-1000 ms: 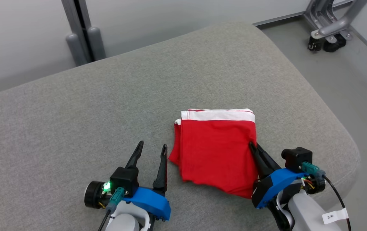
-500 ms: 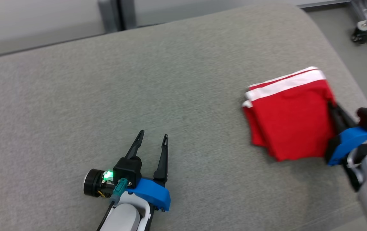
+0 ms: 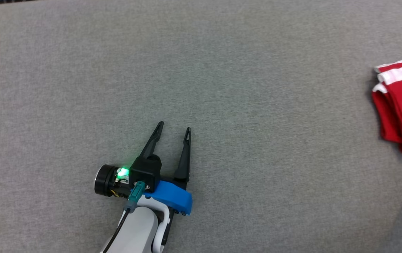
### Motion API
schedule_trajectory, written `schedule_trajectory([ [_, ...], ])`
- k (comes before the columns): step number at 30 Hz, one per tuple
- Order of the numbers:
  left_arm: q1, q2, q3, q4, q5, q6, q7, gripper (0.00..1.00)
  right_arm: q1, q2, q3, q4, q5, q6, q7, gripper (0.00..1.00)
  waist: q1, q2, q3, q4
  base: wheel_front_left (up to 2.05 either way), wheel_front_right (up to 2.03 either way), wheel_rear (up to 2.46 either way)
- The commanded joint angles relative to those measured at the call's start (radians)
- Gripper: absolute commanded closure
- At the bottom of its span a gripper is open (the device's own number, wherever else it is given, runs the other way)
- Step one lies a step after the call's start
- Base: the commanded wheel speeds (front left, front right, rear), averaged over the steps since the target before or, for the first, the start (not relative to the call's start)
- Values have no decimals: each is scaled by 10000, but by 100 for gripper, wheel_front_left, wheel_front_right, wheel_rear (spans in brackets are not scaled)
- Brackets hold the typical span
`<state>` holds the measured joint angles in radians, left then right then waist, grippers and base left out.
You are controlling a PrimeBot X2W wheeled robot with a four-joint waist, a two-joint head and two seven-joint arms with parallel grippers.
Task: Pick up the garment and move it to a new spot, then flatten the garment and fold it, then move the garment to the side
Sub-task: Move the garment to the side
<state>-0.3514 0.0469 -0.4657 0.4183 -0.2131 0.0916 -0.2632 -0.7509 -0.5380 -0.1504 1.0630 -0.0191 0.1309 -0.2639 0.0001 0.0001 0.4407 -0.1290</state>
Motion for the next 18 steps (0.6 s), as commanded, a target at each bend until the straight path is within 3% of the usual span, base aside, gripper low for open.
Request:
schedule_trajectory([
  [1,-91,80,23,67,5,44,-18,0,-168,-144,-406,112,-268,-1,-6,100,-1,-1,148,176,0,0,0],
  [2,-98,99,8,69,-12,49,-9,0,-193,-178,-741,119,-449,-2,-6,100,-1,-1,152,199,0,0,0],
  [3,-106,103,-13,67,-33,59,-6,0,-184,-177,-985,-14,-673,-1,-7,31,-1,-1,147,219,0,0,0],
  [4,-117,103,-41,58,-54,82,-1,0,-138,-143,-1249,8,-896,-1,-6,0,-1,-1,137,230,0,0,0],
  [10,-5,77,67,-57,-142,164,-4,0,-211,602,-2748,-836,-1406,-1,-4,0,-1,-1,-132,216,0,0,0],
  [18,457,36,676,-234,-261,305,-13,0,718,2326,-1369,-3591,339,-1,-4,0,-1,-1,-1047,309,0,0,0],
])
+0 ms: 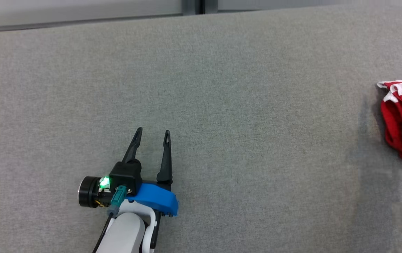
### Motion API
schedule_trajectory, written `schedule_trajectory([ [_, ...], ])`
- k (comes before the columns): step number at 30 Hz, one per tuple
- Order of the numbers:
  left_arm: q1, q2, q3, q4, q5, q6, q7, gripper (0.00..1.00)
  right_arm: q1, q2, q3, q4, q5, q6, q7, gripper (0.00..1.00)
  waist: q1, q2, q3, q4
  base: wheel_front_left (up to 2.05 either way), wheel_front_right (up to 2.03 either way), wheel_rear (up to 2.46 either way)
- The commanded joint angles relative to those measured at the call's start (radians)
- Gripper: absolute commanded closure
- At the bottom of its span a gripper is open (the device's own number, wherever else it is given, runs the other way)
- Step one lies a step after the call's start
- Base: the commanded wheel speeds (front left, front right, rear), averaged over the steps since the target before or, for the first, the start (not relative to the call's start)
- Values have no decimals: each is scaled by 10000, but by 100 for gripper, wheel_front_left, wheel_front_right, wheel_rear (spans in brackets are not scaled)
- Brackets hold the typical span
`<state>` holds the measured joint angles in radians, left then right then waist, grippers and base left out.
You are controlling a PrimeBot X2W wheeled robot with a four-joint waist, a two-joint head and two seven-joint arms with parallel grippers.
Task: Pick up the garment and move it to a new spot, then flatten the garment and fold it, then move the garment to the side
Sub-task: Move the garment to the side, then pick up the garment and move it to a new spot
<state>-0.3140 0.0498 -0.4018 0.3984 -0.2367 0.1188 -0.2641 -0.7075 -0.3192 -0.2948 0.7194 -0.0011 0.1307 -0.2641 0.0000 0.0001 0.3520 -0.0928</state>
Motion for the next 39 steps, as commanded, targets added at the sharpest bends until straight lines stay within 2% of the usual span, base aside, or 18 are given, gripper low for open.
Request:
schedule_trajectory([
  [1,173,4,98,-35,-39,24,-5,0,479,342,282,-480,305,1,-1,0,0,-1,-294,-16,0,0,0],
  [7,595,4,549,-94,-180,103,-4,0,1862,1597,1132,-1671,978,1,-2,0,0,-1,-1074,263,0,0,0],
  [14,1126,7,911,8,-288,87,-5,0,3332,2272,1898,-1941,1249,1,-4,0,0,-1,-1883,577,0,0,0],
  [26,2072,4,1490,200,-168,-60,-5,0,4912,2662,2181,-2058,1119,1,-2,0,0,-1,-3235,753,0,0,0],
  [39,2597,7,1713,-5,-312,-56,-3,0,5417,2677,2794,-2141,1889,1,-4,0,0,-1,-3404,1028,0,0,0],
])
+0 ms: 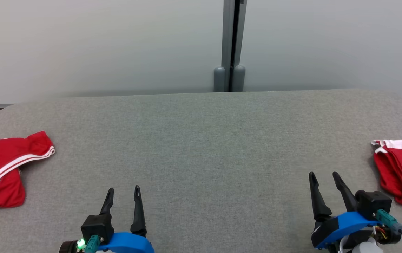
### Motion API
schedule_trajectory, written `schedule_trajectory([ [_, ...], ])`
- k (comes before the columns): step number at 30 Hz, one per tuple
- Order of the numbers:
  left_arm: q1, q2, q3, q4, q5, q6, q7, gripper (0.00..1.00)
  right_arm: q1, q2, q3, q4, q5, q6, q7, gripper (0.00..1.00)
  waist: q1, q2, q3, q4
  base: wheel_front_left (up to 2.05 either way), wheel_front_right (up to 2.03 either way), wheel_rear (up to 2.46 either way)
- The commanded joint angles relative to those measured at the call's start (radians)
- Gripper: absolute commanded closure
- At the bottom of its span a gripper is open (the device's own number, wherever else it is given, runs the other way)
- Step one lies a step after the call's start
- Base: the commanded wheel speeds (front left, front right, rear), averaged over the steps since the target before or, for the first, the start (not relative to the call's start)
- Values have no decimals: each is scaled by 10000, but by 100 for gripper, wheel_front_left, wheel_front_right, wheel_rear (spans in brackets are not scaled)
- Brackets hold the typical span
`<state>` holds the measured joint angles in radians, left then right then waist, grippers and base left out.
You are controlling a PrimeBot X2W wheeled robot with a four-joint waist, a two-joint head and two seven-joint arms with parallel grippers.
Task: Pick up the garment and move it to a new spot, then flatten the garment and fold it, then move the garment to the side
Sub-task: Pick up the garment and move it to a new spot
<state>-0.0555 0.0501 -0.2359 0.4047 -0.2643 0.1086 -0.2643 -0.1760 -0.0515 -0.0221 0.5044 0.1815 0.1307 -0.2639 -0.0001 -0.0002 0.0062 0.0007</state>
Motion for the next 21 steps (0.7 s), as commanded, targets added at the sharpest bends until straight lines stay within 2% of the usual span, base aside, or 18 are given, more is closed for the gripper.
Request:
schedule_trajectory([
  [1,-18,3,56,-70,-31,58,-3,0,94,-1,87,18,104,1,-4,0,1,2,89,177,0,0,0],
  [2,-18,3,56,-70,-31,58,-3,0,94,-1,87,18,104,1,-4,0,1,2,89,177,0,0,0],
  [7,-266,3,102,-152,-55,227,-2,0,-11,1,382,-31,155,1,-5,0,1,2,350,1162,0,0,0],
  [8,-266,3,102,-152,-55,227,-2,0,-11,1,382,-31,155,1,-5,0,1,2,350,1162,0,0,0],
  [10,-307,3,135,-152,-25,244,-3,0,-22,-1,433,-56,161,1,-4,0,1,2,404,1914,0,0,0],
  [11,-307,3,135,-152,-25,244,-3,0,-22,-1,433,-56,161,1,-4,0,1,2,404,1914,0,0,0],
  [14,-211,2,307,-123,-70,249,-1,0,-33,-4,610,-30,228,1,-5,0,1,2,410,2639,0,0,0],
  [15,-143,-4,464,-139,-10,273,-1,0,-76,-4,750,-4,262,1,-4,0,1,2,415,3093,0,0,0],
  [21,-5,-4,781,-177,107,225,-1,0,-190,-8,1087,11,337,1,-5,0,1,2,499,4380,0,0,0],
])
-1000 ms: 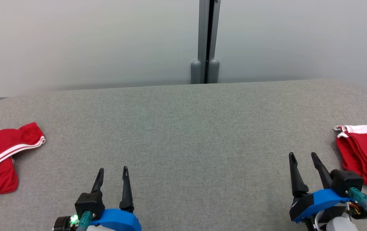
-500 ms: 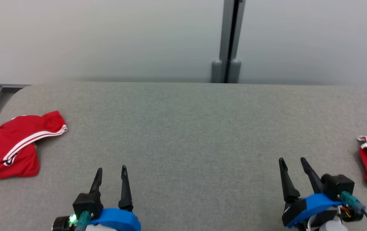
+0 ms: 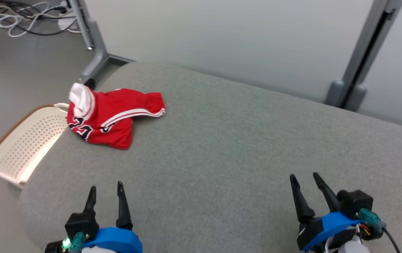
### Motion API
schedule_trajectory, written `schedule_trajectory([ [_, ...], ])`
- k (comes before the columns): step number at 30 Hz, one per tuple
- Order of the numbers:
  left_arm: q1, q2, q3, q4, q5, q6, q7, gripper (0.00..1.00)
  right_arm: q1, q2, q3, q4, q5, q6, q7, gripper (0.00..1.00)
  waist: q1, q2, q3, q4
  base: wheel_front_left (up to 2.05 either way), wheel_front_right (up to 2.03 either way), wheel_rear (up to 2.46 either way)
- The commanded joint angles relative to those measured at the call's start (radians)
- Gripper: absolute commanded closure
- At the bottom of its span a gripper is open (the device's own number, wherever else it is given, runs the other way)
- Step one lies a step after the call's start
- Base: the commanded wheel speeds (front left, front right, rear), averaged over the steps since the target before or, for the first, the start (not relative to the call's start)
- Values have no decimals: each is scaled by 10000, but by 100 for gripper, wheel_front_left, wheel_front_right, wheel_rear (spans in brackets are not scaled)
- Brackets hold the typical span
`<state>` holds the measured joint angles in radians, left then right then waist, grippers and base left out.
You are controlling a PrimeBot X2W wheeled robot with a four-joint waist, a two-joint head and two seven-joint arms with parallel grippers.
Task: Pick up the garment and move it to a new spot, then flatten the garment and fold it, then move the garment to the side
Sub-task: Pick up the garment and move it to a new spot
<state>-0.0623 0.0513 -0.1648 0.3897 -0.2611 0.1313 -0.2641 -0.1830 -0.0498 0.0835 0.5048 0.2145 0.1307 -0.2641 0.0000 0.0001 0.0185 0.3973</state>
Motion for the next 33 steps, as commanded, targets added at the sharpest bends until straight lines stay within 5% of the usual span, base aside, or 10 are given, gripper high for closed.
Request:
schedule_trajectory([
  [1,92,-17,88,-43,70,-7,-5,0,-129,-27,40,0,-17,1,-2,0,0,-1,385,616,0,0,0],
  [6,212,-17,275,-64,50,-20,-5,0,-153,-30,326,53,85,1,-3,0,0,-1,437,1365,0,0,0],
  [19,-5,-17,633,51,-137,3,-5,0,-316,-40,859,171,-76,1,-3,0,0,-1,747,1406,0,0,0],
  [33,-3334,9,1782,1717,151,178,-9,0,-1265,-519,1949,-1051,-560,1,-3,0,0,-1,2855,-401,0,0,0],
])
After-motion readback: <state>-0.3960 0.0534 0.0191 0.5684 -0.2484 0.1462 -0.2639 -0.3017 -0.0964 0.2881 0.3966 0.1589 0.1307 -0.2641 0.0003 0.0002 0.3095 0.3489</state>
